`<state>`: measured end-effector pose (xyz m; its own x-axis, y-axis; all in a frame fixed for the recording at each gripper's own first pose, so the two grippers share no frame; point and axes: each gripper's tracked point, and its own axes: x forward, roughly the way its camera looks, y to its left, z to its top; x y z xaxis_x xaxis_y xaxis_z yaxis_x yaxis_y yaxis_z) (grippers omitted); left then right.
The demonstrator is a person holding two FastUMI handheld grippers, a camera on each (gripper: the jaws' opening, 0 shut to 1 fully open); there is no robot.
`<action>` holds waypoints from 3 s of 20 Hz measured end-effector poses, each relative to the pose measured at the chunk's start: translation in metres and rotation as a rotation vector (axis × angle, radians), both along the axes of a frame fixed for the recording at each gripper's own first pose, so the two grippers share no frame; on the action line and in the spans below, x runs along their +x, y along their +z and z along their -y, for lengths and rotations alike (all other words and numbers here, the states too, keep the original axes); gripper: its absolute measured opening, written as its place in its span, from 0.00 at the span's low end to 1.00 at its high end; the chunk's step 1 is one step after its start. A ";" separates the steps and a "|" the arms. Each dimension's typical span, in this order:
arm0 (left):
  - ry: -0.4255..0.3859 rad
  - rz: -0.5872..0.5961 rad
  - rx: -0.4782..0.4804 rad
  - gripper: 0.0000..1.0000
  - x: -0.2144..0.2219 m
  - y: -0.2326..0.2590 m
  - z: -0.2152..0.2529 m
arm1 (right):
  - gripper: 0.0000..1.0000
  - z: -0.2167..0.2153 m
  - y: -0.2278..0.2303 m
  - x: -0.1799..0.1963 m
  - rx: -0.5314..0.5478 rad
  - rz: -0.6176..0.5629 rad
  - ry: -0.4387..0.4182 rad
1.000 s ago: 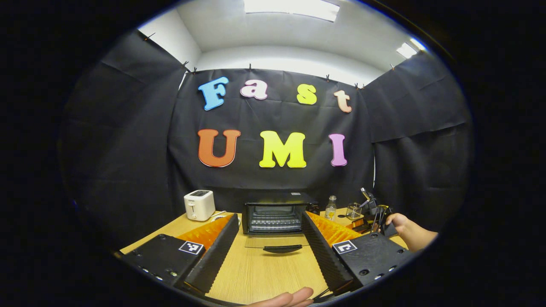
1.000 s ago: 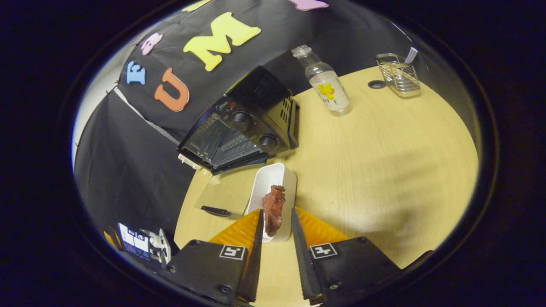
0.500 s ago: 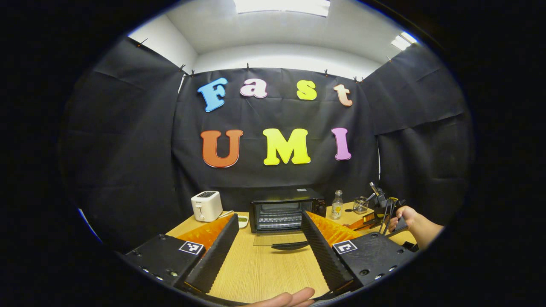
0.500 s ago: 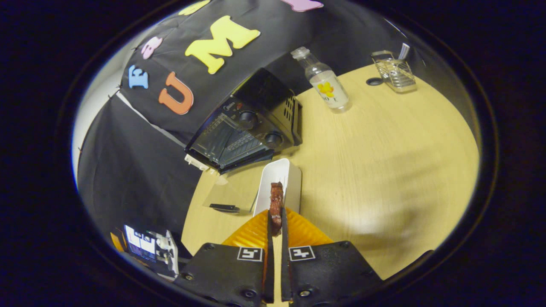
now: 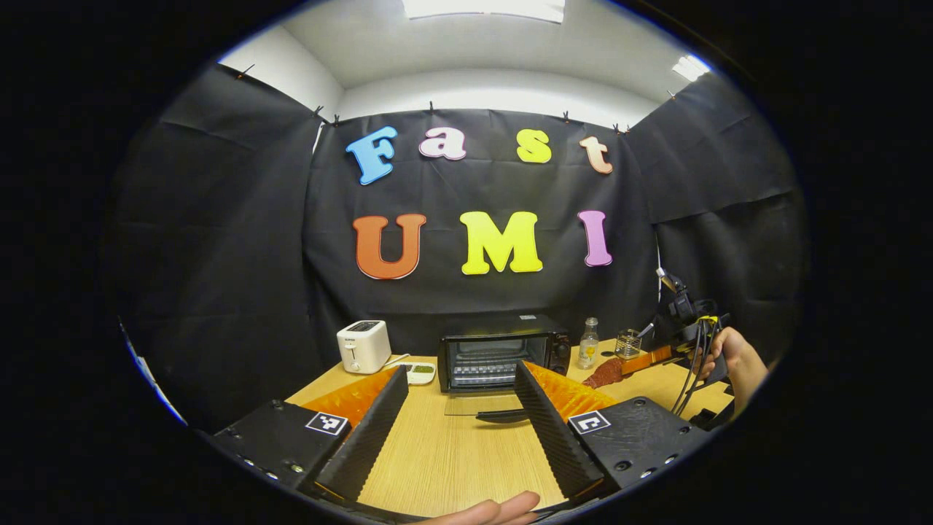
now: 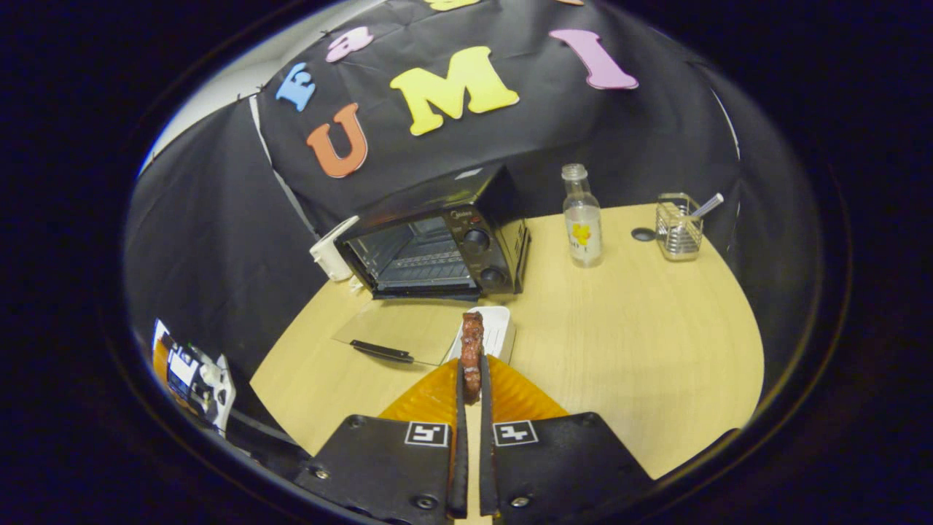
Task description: Open the electric oven with the left hand, put the food in, and close the electric oven.
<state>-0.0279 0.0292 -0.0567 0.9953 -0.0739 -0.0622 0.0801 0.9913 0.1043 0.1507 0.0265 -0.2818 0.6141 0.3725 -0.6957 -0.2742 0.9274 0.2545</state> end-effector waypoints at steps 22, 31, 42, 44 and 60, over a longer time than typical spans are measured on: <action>0.074 0.030 -0.028 0.94 0.013 -0.012 -0.042 | 0.09 -0.174 -0.009 0.062 -0.136 0.389 -0.066; 0.126 0.033 -0.015 0.94 0.035 -0.022 -0.069 | 0.09 -0.221 -0.059 0.146 0.088 0.329 -0.216; 0.162 0.006 0.000 0.94 0.056 -0.031 -0.082 | 0.10 -0.231 -0.105 0.229 0.386 0.106 -0.410; 0.160 0.002 0.003 0.94 0.057 -0.033 -0.082 | 0.12 -0.232 -0.108 0.234 0.394 0.096 -0.422; 0.122 -0.028 -0.003 0.94 0.050 -0.040 -0.064 | 0.64 -0.193 -0.060 0.155 0.055 0.270 -0.321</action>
<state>0.0218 0.0935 -0.0969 0.9948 0.0471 -0.0905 -0.0379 0.9942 0.1011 0.3057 0.2195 -0.3422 0.8626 0.1650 -0.4783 -0.0376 0.9636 0.2646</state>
